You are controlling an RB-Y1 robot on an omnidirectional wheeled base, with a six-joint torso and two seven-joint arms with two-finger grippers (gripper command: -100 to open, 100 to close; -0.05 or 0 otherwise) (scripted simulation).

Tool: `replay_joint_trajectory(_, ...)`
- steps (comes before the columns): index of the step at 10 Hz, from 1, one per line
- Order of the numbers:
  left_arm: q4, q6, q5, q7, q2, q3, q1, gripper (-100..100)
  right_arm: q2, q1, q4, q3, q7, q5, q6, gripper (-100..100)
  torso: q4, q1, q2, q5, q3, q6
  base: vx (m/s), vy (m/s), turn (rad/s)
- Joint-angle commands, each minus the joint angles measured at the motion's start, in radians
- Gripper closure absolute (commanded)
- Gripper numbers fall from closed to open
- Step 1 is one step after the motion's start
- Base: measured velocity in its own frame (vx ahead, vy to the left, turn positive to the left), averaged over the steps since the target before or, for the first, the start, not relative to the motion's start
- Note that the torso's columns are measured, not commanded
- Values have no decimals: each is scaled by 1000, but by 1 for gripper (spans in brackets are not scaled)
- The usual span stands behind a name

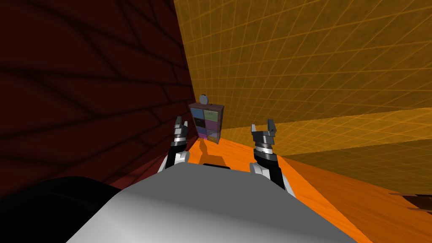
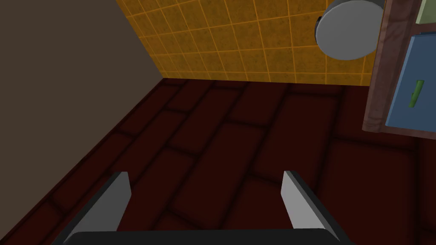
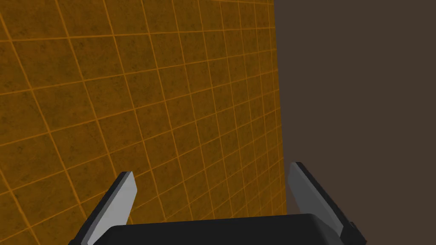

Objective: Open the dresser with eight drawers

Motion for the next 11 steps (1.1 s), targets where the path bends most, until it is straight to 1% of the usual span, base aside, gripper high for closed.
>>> replay_joint_trajectory(1,0,0,0,0,0,0,0,0,0,0,0,0,0,0,0,0,41,0,40,0,-82,0,0,0,0)
replay_joint_trajectory(3,0,0,0,0,0,0,0,0,0,0,0,0,0,0,0,0,176,0,175,0,-351,0,0,0,0)
replay_joint_trajectory(9,0,0,0,0,0,0,0,0,0,0,0,0,0,0,0,0,617,0,618,0,-1234,0,0,0,0)
replay_joint_trajectory(10,-4,10,-1,0,47,-1,-1,-100,0,0,0,0,0,0,0,0,691,0,691,0,-1382,0,21,0,-19)
replay_joint_trajectory(11,-8,20,-2,1,77,-2,-3,-100,0,0,0,0,0,0,0,0,724,0,724,0,-1451,0,44,-4,-30)
